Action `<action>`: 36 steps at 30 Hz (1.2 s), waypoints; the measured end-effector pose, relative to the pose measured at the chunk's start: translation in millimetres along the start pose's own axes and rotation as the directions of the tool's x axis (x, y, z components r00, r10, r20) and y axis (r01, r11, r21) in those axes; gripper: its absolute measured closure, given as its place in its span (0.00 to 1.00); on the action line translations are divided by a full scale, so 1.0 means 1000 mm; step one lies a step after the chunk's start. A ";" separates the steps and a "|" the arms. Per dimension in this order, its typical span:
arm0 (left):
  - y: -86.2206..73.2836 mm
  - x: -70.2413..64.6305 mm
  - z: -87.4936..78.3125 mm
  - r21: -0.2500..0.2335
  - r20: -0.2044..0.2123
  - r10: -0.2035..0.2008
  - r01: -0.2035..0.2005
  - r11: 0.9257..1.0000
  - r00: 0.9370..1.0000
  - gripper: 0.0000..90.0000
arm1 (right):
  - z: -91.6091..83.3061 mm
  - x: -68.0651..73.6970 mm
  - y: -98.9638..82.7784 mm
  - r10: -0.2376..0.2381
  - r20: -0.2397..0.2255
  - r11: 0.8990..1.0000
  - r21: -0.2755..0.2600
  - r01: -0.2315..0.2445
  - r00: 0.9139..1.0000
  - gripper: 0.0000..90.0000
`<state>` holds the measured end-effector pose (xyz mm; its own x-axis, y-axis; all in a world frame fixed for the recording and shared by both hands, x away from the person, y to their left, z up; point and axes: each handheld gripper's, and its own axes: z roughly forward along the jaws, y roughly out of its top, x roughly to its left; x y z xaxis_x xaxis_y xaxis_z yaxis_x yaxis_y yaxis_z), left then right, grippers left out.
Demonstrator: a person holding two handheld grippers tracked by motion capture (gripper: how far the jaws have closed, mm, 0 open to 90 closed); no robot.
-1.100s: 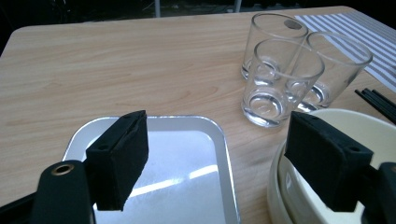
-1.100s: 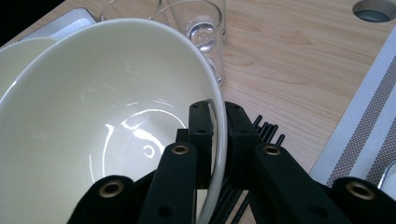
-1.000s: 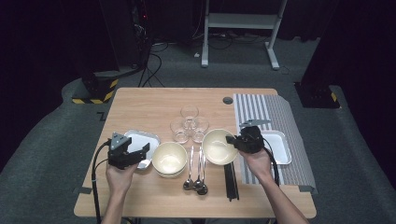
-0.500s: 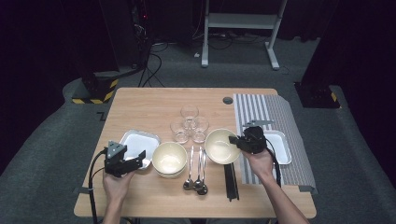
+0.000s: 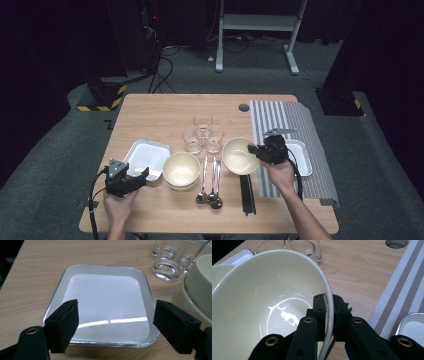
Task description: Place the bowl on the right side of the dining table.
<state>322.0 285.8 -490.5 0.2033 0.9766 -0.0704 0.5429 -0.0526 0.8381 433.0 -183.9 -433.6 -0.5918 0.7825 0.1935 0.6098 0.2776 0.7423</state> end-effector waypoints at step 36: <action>-0.038 0.024 -0.010 0.010 -0.026 -0.066 0.066 0.998 0.997 0.24 | -0.011 -0.022 -0.002 0.065 0.036 0.998 -0.017 -0.064 0.997 0.93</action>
<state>298.2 313.8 -518.4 0.1461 0.9829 -0.1118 0.5633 0.0103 0.8262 439.2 -207.6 -432.7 -0.5318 0.8183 0.2183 0.6375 0.2170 0.7393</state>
